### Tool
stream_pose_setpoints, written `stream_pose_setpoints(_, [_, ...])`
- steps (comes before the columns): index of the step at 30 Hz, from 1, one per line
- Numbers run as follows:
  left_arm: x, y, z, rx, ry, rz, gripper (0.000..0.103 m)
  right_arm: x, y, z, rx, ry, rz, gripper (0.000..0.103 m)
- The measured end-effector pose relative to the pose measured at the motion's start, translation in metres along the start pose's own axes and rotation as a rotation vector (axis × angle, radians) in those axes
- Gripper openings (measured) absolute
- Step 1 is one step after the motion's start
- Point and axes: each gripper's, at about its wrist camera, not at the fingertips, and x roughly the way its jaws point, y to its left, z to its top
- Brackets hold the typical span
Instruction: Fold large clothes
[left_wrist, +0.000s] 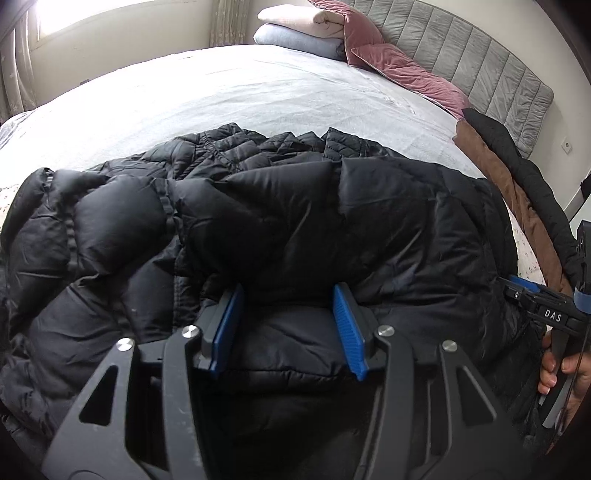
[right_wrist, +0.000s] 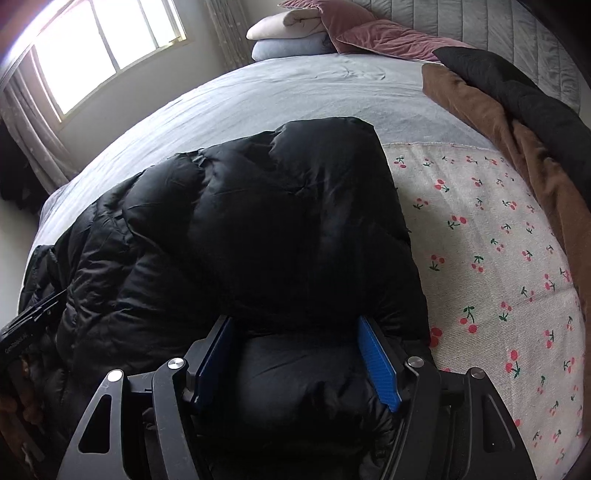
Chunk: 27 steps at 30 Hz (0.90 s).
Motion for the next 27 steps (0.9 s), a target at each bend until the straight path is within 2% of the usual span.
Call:
stream_pose_setpoints(2, [-0.015, -0.004, 0.002, 0.009, 0.025, 0.003, 0.061, -0.014, 0.003, -0.002, -0.013, 0.019, 0.004, 0.069])
stream_pose_setpoints(5, [-0.06, -0.005, -0.005, 0.034, -0.005, -0.009, 0.076, -0.056, 0.005, -0.013, -0.046, 0.01, 0.061, 0.069])
stream_pose_setpoints(10, [-0.152, 0.003, -0.034, 0.047, -0.048, -0.031, 0.084, -0.136, 0.004, -0.043, -0.107, 0.0, 0.117, 0.071])
stream_pose_setpoints(12, [-0.186, 0.007, -0.054, 0.046, -0.053, -0.039, 0.086, -0.167, 0.005, -0.064, -0.131, -0.011, 0.133, 0.076])
stream_pose_setpoints(16, [-0.235, 0.019, -0.104, 0.043, -0.037, -0.059, 0.091, -0.211, 0.012, -0.111, -0.198, -0.016, 0.134, 0.078])
stream_pose_setpoints(20, [-0.262, 0.029, -0.158, 0.051, -0.016, -0.089, 0.091, -0.229, 0.02, -0.169, -0.25, 0.031, 0.145, 0.078])
stream_pose_setpoints(23, [-0.26, 0.027, -0.195, 0.096, 0.013, -0.131, 0.091, -0.225, 0.026, -0.205, -0.275, 0.072, 0.183, 0.078])
stream_pose_setpoints(25, [-0.246, 0.026, -0.216, 0.128, 0.071, -0.15, 0.091, -0.21, 0.036, -0.226, -0.303, 0.133, 0.195, 0.078])
stream_pose_setpoints(27, [-0.221, 0.025, -0.236, 0.166, 0.185, -0.168, 0.091, -0.189, 0.046, -0.246, -0.34, 0.206, 0.161, 0.078])
